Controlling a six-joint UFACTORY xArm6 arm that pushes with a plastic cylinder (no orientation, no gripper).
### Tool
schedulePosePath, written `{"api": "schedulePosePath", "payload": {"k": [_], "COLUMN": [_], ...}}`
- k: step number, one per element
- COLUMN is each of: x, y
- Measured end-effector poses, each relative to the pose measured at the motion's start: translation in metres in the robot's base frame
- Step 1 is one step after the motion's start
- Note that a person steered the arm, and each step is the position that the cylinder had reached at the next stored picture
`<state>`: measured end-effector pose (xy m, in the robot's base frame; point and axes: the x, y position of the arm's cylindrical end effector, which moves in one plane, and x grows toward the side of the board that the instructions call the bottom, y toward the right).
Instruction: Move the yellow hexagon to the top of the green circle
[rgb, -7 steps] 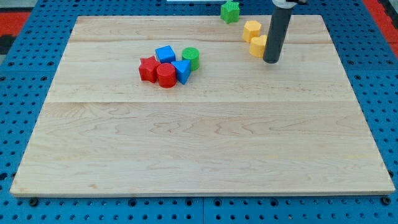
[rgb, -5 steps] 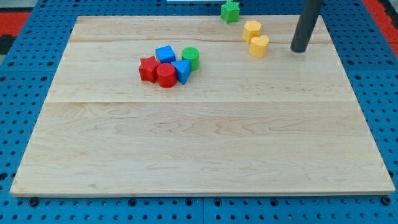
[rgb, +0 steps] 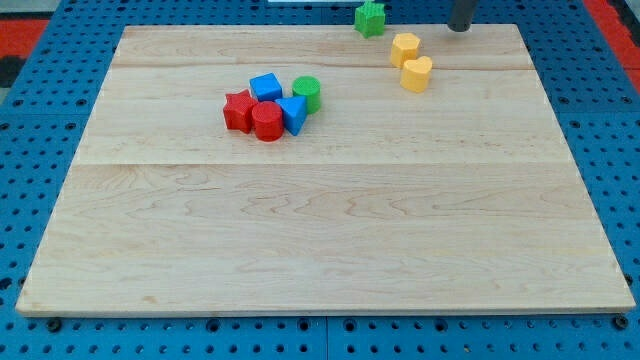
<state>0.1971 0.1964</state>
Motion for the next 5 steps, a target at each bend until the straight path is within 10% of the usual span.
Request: {"api": "schedulePosePath", "payload": {"k": [5], "x": [0.05], "y": [-0.124]}}
